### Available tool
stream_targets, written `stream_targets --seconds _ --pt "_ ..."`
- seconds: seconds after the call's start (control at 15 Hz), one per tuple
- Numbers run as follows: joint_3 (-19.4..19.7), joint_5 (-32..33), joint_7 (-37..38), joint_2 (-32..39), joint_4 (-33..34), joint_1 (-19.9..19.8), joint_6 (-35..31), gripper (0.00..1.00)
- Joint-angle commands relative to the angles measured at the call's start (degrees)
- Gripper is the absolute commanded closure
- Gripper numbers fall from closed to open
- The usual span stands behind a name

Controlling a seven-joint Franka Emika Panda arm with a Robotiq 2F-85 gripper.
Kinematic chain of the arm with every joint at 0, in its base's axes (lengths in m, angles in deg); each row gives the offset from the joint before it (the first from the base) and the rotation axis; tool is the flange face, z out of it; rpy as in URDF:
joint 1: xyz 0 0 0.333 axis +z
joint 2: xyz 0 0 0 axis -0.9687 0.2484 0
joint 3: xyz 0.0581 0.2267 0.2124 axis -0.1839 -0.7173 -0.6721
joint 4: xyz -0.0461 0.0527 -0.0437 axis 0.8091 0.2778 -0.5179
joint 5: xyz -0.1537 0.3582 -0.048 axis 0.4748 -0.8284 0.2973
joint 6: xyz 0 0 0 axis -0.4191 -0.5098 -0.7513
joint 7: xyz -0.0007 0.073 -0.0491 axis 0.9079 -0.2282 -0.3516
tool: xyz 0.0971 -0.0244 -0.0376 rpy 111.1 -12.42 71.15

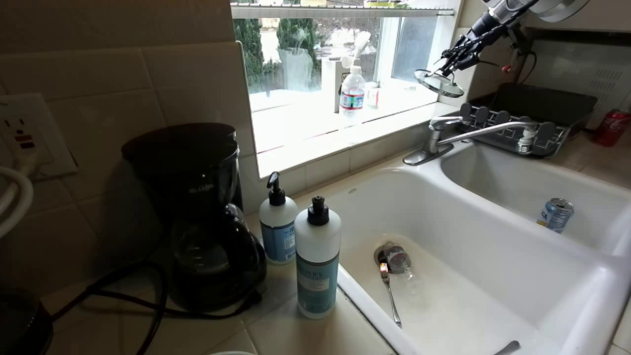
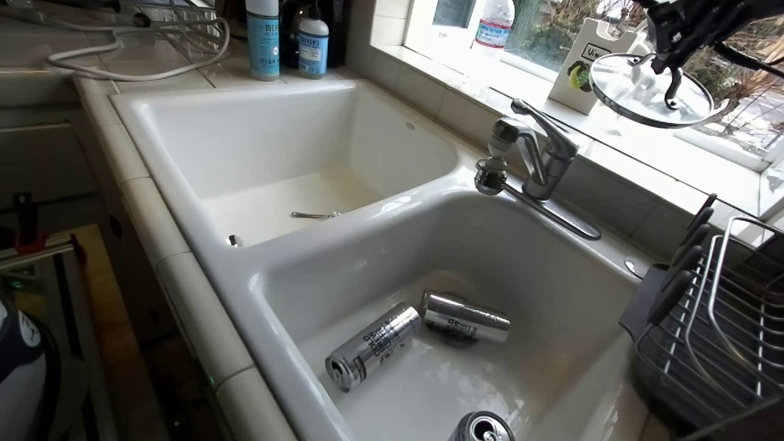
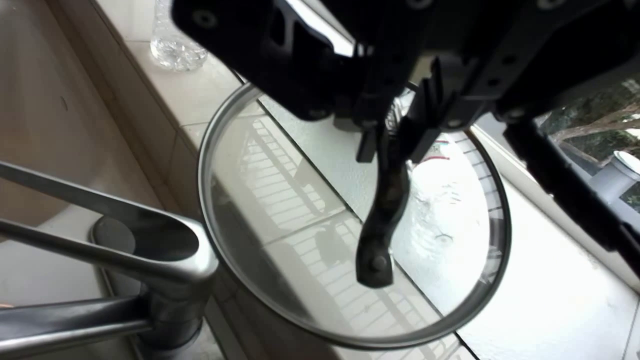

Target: Remove the glass lid from the drying rack and put it on the window sill

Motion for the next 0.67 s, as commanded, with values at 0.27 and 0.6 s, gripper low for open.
stream_targets --seconds 0.27,0.6 --pt "-3.54 6.78 1.09 4.73 2.65 2.19 -1.80 0.95" --pt "-5.56 11.95 1.03 7.65 3.99 4.06 -5.92 0.95"
